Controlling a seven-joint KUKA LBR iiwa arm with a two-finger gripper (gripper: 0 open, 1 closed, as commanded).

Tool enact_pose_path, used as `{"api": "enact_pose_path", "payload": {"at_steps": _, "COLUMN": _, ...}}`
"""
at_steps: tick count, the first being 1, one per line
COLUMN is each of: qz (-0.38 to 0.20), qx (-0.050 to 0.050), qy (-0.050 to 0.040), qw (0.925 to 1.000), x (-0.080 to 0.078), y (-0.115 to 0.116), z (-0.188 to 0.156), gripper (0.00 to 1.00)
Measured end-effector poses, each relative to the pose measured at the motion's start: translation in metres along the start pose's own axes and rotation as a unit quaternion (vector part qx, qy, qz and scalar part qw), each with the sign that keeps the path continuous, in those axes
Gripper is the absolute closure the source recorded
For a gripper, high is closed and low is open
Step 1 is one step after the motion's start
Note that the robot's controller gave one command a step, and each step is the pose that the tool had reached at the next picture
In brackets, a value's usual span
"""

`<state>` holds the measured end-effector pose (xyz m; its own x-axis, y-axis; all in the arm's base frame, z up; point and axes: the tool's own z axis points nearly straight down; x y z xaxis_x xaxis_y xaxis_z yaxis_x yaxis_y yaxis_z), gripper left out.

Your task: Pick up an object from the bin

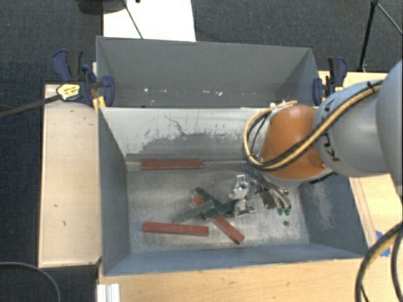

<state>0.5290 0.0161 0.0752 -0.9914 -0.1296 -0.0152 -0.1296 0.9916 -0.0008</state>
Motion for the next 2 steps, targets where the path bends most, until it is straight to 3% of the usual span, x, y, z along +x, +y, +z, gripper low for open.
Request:
{"api": "enact_pose_path", "payload": {"at_steps": 1, "qz": 0.000, "qx": 0.000, "qy": 0.0000, "qw": 1.0000, "x": 0.000, "y": 0.000, "z": 0.000, "gripper": 1.00}}
{"api": "enact_pose_path", "payload": {"at_steps": 2, "qz": 0.009, "qx": 0.000, "qy": 0.0052, "qw": 0.9999, "x": -0.002, "y": -0.007, "z": -0.155, "gripper": 1.00}}
